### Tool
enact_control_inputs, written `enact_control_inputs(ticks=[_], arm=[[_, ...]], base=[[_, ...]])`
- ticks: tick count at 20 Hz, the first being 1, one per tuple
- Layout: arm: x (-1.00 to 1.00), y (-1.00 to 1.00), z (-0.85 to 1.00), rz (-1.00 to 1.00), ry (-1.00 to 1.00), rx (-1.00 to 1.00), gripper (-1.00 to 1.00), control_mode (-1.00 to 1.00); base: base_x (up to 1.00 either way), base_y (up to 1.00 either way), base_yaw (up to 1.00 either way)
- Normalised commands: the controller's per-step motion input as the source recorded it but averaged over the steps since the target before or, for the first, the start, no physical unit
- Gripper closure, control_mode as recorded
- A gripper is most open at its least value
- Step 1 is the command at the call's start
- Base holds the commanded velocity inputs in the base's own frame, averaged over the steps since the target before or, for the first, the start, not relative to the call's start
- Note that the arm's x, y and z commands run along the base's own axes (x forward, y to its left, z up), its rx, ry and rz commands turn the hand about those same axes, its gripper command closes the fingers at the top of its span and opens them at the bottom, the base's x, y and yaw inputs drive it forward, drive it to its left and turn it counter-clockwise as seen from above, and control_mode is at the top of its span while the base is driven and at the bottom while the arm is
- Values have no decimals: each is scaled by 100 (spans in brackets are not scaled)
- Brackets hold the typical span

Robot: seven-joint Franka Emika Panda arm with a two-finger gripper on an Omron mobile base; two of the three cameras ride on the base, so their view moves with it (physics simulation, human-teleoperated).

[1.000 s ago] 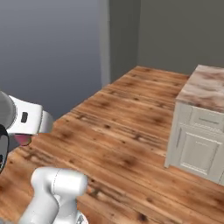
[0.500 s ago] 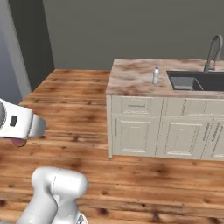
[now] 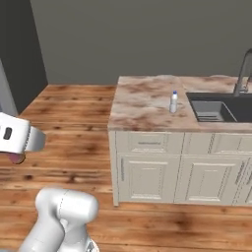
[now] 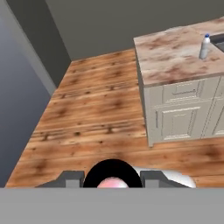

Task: Move the drinks to the dining counter.

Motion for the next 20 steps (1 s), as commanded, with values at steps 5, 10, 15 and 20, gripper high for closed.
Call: enact_control_inputs(ticks=[5, 10, 15, 20], arm=[[0, 0, 0, 0, 0, 0, 100, 100], [0, 0, 0, 0, 0, 0, 100, 100], [0, 0, 0, 0, 0, 0, 100, 100], [0, 0, 0, 0, 0, 0, 100, 100]], base=[[69, -14, 0], [69, -18, 0], [63, -18, 0], [78, -43, -8]])
